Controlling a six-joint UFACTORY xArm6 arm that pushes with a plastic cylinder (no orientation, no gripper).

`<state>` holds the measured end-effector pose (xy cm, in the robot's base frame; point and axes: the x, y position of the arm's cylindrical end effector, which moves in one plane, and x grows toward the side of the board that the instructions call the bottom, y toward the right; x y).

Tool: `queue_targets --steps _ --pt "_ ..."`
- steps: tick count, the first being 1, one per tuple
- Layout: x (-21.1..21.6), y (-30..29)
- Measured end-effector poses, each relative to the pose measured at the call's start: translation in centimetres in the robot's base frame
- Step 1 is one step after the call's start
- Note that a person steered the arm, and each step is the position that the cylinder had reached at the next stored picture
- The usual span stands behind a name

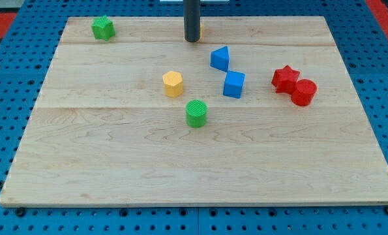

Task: Slide the green circle towards top center

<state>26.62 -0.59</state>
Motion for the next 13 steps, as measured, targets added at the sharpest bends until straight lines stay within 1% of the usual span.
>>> queue_targets --steps 1,2,4,5,6,7,8,9,10,11,12,13 --pt "0.8 -0.4" --pt "0.8 -2.4" --pt "0.8 -2.4" --pt "3.8 -2.3" --pt "8.8 -0.9" --pt "12.5 0.8" --pt "18.5 3.1" --pt "21.8 3.1" --pt "22.6 -0.3" --pt "22.6 -9.9" --pt "20.7 -16.2" --pt "16.6 -20.4"
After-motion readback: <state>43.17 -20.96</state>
